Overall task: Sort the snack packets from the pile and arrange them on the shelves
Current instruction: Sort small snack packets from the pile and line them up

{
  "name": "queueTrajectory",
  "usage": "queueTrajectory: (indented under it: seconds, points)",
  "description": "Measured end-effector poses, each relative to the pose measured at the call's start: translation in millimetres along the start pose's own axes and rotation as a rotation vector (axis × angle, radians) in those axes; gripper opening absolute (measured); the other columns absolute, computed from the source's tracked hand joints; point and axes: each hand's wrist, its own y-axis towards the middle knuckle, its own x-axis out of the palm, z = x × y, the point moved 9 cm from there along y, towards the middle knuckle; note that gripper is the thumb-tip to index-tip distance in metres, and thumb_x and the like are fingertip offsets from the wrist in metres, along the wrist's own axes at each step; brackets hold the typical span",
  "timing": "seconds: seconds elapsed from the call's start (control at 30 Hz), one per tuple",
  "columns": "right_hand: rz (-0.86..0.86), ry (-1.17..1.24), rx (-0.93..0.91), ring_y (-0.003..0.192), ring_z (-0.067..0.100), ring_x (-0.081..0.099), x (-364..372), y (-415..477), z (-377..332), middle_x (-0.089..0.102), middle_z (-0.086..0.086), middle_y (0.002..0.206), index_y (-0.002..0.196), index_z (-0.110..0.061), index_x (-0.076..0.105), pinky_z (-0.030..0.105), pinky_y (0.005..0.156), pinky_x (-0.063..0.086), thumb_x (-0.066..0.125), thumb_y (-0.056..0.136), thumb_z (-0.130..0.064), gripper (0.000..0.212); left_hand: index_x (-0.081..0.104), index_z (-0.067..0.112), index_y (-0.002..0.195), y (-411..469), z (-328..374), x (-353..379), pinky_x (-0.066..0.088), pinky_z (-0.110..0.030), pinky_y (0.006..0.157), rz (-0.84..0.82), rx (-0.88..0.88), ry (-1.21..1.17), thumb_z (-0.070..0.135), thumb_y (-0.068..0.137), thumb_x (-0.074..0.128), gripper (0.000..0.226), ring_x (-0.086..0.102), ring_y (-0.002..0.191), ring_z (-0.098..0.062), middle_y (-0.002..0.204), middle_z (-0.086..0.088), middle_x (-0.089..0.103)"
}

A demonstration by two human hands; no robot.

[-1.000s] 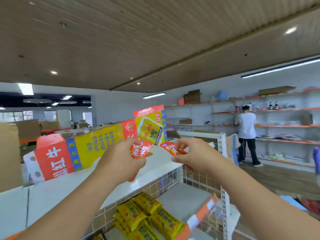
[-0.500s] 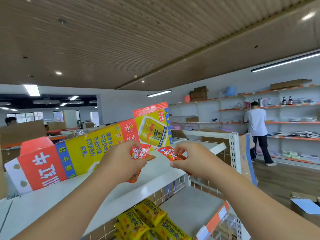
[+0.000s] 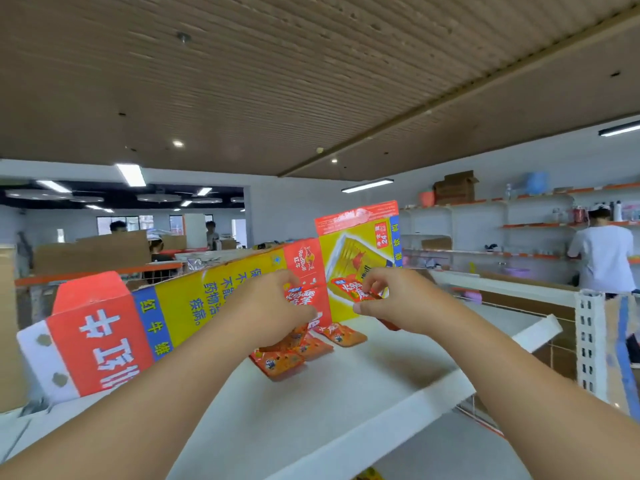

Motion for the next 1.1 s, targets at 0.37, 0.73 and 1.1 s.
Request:
queueTrajectory:
  seconds: [0.37, 0.73, 1.1]
  points:
    - [-0.261, -0.024, -0.243, 0.081, 0.009, 0.066, 89.1, 104.7, -21.8, 0.067, -0.009, 0.098, 0.098, -0.034, 0.062, 0.032, 0.076, 0.055, 0.076, 0.079, -0.057, 0.034, 0.057, 0.045, 0.13, 16.0, -40.8, -5.8, 0.053, -0.029, 0.072, 0.041, -0.219, 0.151, 0.064, 0.077, 0.072, 0.058, 0.062, 0.087, -0.012, 0.111, 0.01, 0.061]
    - [-0.519, -0.319, -0.41, 0.079, 0.009, 0.053, 93.6, 160.9, 31.7, 0.057, -0.009, 0.092, 0.095, -0.031, 0.054, 0.03, 0.061, 0.039, 0.068, 0.083, -0.061, 0.036, 0.063, 0.027, 0.128, 76.3, 9.8, 70.2, 0.058, -0.035, 0.084, -0.167, -0.442, 0.376, 0.053, 0.089, 0.061, 0.047, 0.067, 0.093, -0.019, 0.11, 0.0, 0.068]
    - [-0.598, -0.118, -0.468, 0.083, 0.017, 0.058, 133.5, 171.5, 47.3, 0.061, -0.003, 0.093, 0.092, -0.025, 0.054, 0.029, 0.062, 0.041, 0.07, 0.082, -0.051, 0.032, 0.06, 0.048, 0.128, 81.6, -11.6, 117.7, 0.05, -0.029, 0.087, -0.118, -0.499, 0.456, 0.059, 0.081, 0.059, 0.049, 0.061, 0.112, -0.017, 0.123, 0.013, 0.067]
